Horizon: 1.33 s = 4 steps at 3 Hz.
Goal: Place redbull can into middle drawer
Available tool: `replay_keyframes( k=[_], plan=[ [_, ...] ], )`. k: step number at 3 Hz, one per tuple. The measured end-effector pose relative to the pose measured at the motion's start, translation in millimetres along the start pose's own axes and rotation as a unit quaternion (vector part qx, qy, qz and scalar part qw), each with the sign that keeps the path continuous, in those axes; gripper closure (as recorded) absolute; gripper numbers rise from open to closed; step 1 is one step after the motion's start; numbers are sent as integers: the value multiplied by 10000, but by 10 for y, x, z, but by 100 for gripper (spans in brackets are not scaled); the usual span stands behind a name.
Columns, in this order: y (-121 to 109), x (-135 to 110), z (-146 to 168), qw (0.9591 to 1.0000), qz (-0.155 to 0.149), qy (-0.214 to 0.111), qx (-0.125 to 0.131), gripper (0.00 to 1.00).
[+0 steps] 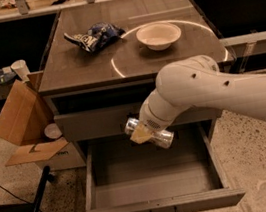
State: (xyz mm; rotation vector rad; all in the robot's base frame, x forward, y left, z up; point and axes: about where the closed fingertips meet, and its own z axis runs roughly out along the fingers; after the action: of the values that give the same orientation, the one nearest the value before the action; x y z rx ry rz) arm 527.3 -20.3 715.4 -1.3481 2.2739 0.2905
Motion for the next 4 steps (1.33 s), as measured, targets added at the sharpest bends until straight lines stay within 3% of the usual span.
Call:
replay_keyframes(
  k=[2, 4],
  plan=[
    [68, 320, 616, 9986, 376, -355, -55, 100],
    [35, 483, 1036, 9953, 835, -471, -158, 100]
  ],
)
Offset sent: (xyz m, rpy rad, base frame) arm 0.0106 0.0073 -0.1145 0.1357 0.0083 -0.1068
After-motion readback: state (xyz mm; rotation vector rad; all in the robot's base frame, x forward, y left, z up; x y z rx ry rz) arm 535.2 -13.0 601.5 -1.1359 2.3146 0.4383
